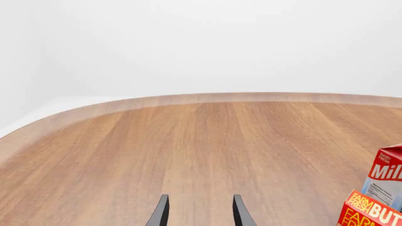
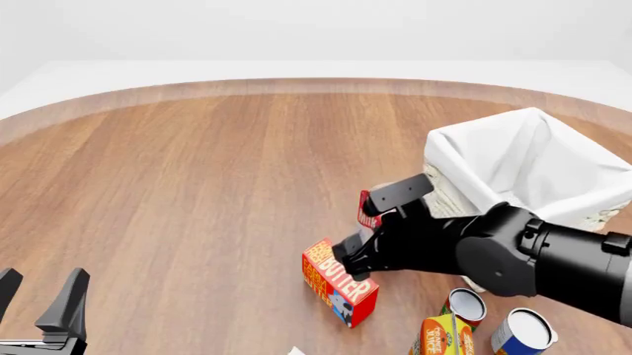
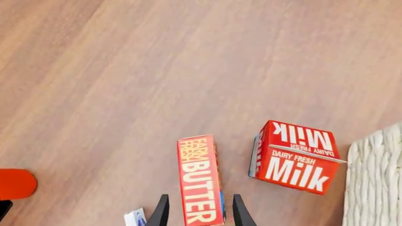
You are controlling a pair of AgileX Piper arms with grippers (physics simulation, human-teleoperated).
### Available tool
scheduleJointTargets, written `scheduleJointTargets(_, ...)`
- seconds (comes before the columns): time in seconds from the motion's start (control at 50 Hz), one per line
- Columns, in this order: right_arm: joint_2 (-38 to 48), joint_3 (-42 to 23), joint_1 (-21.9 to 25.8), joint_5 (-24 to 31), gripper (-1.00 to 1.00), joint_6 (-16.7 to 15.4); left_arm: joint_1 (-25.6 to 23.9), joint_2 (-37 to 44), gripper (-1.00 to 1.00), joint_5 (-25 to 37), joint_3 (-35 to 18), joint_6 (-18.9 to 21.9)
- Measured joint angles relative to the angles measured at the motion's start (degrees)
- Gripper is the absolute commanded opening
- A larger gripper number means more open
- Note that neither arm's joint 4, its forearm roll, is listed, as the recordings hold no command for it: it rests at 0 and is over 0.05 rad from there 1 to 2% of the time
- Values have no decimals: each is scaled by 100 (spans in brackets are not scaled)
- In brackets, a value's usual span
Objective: Pick up the cream cheese box and the butter, and put them in the basket.
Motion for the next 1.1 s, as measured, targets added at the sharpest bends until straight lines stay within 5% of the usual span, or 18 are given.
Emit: scheduleJointTargets(1.1, 602, 390, 184, -611, 100, 360, 0, 0, 100, 0, 0, 0)
